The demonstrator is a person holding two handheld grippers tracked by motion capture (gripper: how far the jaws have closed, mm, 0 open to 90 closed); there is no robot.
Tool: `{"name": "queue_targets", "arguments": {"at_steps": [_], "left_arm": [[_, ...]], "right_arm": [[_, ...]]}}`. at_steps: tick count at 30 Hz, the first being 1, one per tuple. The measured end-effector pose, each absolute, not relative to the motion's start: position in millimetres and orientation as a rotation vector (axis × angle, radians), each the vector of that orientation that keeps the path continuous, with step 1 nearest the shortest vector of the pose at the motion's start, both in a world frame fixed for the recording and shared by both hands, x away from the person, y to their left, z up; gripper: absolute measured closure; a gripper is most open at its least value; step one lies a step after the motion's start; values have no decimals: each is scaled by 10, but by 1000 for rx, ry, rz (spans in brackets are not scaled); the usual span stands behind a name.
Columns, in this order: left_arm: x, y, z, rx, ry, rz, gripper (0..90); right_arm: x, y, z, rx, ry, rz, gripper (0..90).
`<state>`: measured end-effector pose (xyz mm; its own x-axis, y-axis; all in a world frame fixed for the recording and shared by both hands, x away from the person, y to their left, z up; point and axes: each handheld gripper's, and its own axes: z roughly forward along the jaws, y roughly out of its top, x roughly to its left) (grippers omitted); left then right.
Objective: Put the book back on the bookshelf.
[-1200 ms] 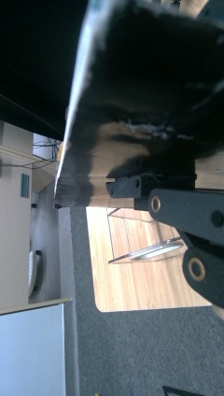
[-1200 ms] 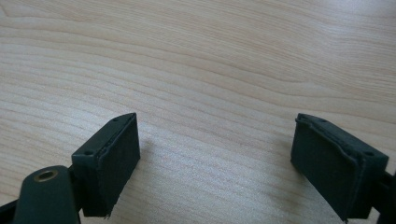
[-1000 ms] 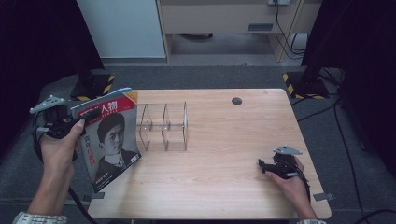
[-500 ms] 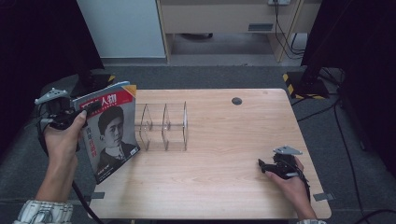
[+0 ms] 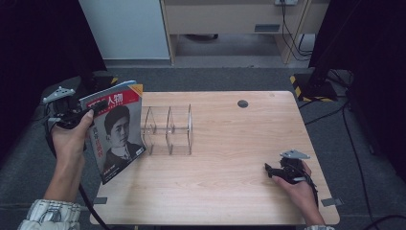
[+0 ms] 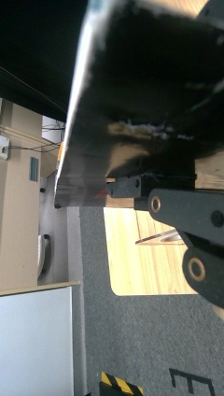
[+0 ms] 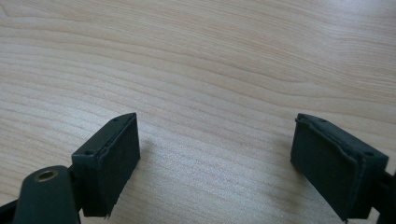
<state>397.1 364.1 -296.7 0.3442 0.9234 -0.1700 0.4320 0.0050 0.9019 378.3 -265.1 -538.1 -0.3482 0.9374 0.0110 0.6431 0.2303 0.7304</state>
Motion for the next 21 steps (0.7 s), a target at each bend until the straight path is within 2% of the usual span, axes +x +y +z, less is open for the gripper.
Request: {"name": "queue_targets", "arguments": {"at_steps": [21], "left_arm": [[4121, 3572, -2982, 1595, 1253, 618, 867]], "right_arm": [[3784, -2651, -5381, 1450, 2078, 912, 157]]}}
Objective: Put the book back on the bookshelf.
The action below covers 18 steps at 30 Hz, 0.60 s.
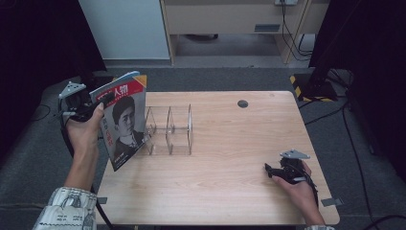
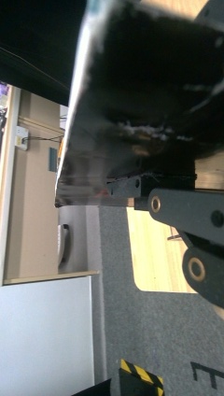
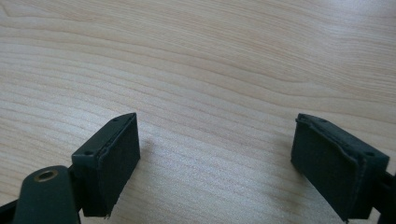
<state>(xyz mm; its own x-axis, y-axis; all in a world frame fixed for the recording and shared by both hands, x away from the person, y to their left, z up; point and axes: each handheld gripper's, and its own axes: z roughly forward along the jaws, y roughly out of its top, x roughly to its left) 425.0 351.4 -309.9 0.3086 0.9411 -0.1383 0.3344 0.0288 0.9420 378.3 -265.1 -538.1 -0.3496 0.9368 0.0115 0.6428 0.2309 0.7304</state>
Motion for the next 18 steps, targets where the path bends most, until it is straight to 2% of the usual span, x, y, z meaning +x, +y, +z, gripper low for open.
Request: {"name": "queue_targets", "arguments": {"at_steps": [18], "left_arm": [[4189, 3502, -3251, 1457, 1192, 769, 868]], "right_arm": [[3783, -2651, -5381, 1450, 2077, 912, 158]]}}
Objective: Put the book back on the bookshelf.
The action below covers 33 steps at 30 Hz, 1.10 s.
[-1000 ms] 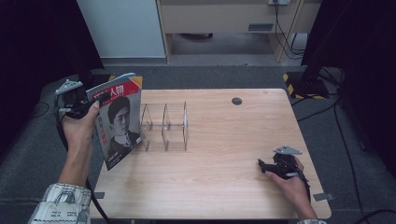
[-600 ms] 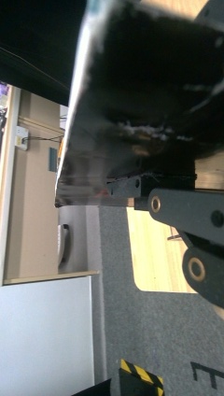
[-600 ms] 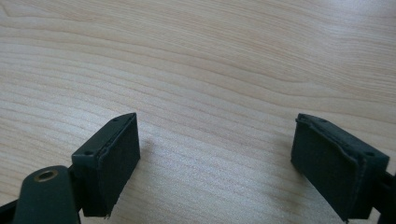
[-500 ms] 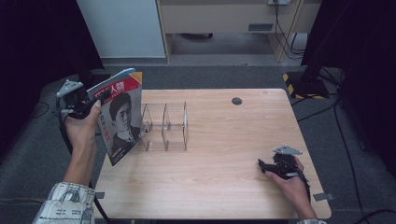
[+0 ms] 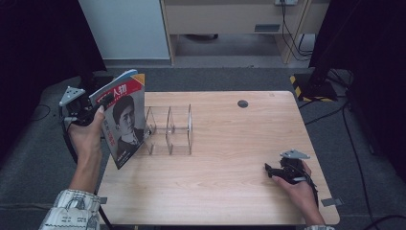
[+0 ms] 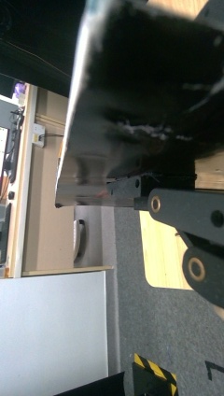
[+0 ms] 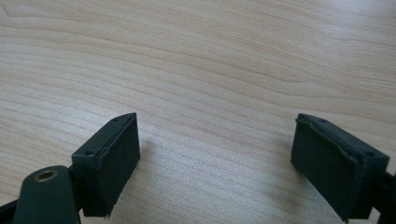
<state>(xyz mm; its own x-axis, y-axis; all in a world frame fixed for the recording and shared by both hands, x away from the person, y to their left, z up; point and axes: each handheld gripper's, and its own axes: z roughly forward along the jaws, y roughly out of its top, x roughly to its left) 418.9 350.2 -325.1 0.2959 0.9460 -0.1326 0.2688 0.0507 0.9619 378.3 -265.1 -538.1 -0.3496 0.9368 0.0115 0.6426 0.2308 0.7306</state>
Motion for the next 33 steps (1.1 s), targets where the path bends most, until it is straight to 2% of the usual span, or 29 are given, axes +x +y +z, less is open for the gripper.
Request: {"name": "queue_targets", "arguments": {"at_steps": [13, 33], "left_arm": [[4069, 3423, -3368, 1462, 1144, 832, 868], [4039, 3439, -3491, 1397, 1121, 856, 868]], "right_arm": [[3782, -2651, -5381, 1450, 2078, 911, 158], [3779, -2649, -5380, 1451, 2079, 912, 158]]}}
